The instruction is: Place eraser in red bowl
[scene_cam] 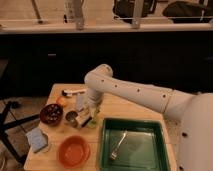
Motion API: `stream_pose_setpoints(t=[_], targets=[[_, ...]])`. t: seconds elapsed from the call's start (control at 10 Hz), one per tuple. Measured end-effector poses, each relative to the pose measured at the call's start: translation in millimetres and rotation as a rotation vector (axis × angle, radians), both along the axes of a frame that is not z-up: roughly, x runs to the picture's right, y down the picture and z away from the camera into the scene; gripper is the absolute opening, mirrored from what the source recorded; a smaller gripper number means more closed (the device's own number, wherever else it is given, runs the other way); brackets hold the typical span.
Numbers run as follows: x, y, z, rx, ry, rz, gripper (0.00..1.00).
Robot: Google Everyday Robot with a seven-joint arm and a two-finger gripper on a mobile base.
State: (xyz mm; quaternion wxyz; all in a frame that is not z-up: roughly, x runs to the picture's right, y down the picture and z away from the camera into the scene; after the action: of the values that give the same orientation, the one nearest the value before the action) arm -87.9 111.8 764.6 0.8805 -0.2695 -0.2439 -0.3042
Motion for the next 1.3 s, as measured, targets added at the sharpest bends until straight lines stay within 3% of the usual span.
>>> stream_pose_setpoints(t=[0.4,0.9,1.1,1.3], targets=[[-39.8,10.7,-34.5,0.031,-0.137,-0.132,0.00],[-81.8,32.7,-75.4,0.021,-0.299,-0.266,0.00],[-93.8,47.6,-85.8,0.005,-0.327,-0.311,0.00],[-92.4,46.9,-85.2,0.006,-0.324,-0.310,0.00]])
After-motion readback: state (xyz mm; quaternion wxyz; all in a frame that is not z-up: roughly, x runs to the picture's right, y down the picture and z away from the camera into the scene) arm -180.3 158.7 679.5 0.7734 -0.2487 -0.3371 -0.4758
